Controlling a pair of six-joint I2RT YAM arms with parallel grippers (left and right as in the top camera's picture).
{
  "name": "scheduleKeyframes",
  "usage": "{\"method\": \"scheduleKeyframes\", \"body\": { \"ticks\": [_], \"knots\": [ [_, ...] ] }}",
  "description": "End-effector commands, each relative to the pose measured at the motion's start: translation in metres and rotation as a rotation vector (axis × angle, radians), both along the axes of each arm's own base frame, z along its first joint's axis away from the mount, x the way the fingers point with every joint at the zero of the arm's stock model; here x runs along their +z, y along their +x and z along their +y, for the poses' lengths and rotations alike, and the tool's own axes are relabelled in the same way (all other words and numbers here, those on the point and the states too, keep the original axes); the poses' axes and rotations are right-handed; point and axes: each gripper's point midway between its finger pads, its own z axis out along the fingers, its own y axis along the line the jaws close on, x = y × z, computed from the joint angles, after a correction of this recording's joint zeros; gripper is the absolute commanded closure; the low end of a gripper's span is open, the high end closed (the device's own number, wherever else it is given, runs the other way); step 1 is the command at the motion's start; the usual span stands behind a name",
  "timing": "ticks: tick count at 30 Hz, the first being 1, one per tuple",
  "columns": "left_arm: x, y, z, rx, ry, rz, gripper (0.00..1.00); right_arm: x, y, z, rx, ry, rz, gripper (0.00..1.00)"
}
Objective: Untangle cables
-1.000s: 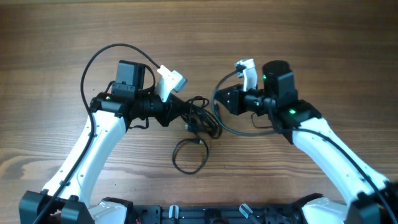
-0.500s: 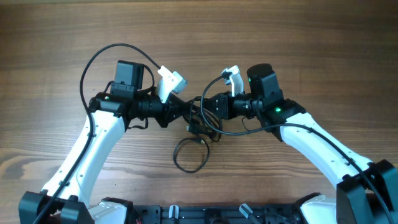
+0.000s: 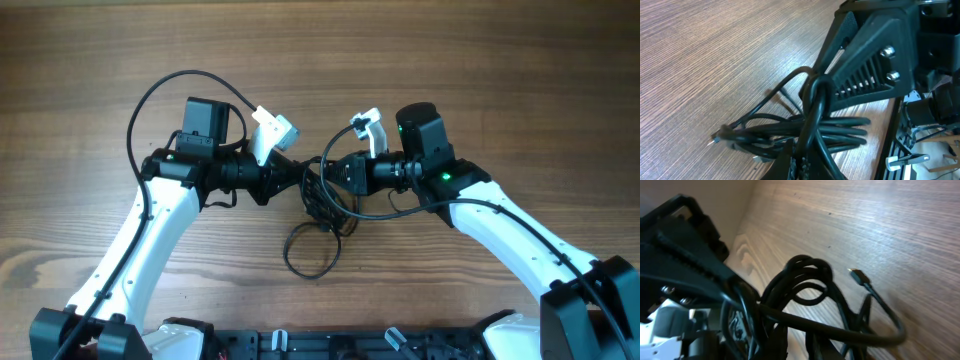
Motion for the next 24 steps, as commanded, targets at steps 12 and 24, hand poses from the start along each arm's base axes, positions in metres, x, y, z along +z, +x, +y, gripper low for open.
{"method": "scheduleKeyframes", "body": {
  "ticks": [12, 24],
  "knots": [
    [0.006, -0.003, -0.006, -0.034, -0.027, -0.019, 0.96, 0.043, -0.016, 0.026, 0.161, 0.187, -0.072, 0.7],
    [0.006, -0.003, -0.006, -0.032, -0.027, -0.017, 0.96, 0.013, 0.009, -0.001, -0.059, 0.067, 0.087, 0.71]
  ]
}}
